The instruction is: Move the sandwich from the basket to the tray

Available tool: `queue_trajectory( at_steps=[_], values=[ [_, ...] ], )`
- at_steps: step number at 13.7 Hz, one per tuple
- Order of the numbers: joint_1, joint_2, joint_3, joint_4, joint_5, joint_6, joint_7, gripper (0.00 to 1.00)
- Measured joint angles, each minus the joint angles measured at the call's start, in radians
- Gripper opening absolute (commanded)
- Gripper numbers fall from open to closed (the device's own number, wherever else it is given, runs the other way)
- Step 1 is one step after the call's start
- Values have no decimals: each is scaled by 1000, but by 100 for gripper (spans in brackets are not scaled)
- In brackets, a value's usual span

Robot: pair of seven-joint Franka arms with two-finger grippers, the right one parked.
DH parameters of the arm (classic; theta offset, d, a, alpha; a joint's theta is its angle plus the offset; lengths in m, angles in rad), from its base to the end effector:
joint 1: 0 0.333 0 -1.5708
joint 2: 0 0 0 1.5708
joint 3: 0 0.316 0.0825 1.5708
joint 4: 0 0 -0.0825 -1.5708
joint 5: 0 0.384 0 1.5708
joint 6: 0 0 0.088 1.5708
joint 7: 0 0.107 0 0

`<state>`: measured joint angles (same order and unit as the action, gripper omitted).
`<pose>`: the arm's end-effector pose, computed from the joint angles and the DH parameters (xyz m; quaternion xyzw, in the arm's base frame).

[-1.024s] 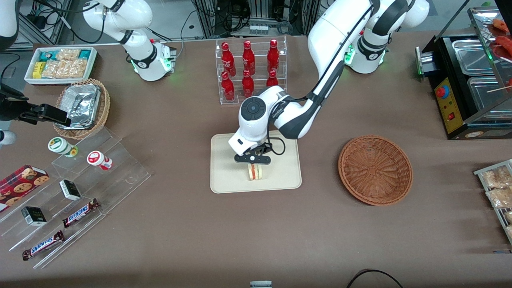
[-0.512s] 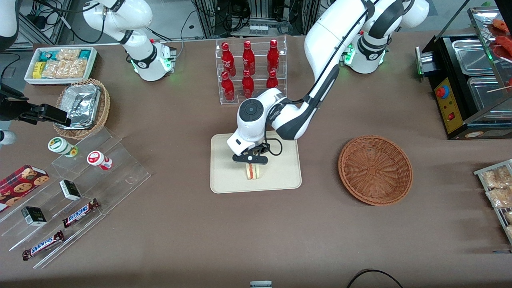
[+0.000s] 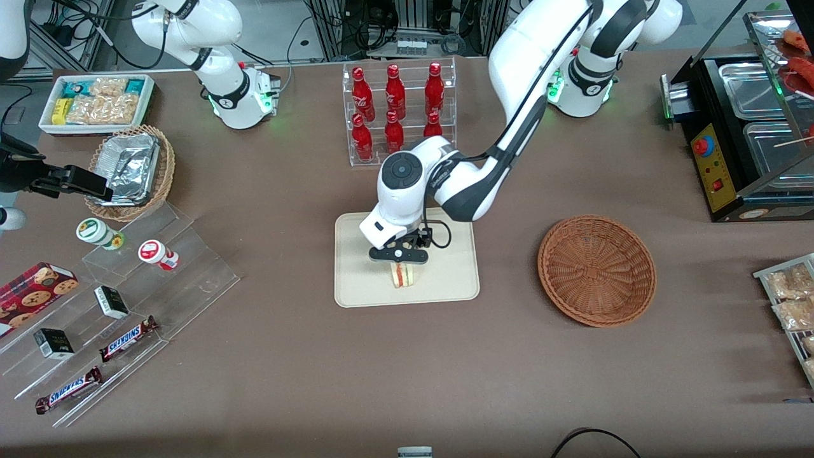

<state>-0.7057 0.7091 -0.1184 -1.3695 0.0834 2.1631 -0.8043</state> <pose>0.5194 -0.5283 0.3078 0.9989 -0.0157 0.0291 0.0341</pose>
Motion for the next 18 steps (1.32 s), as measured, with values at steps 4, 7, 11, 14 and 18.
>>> queue_trajectory(
  at_steps=[4,7,11,14,18],
  values=[
    [82,-179,6,11,0,-149,-66,99],
    [160,-286,11,9,0,-290,-71,99],
    [283,-391,14,-10,0,-440,1,99],
    [376,-478,15,-89,0,-455,124,99],
    [497,-593,16,-185,0,-475,339,99]
  ],
)
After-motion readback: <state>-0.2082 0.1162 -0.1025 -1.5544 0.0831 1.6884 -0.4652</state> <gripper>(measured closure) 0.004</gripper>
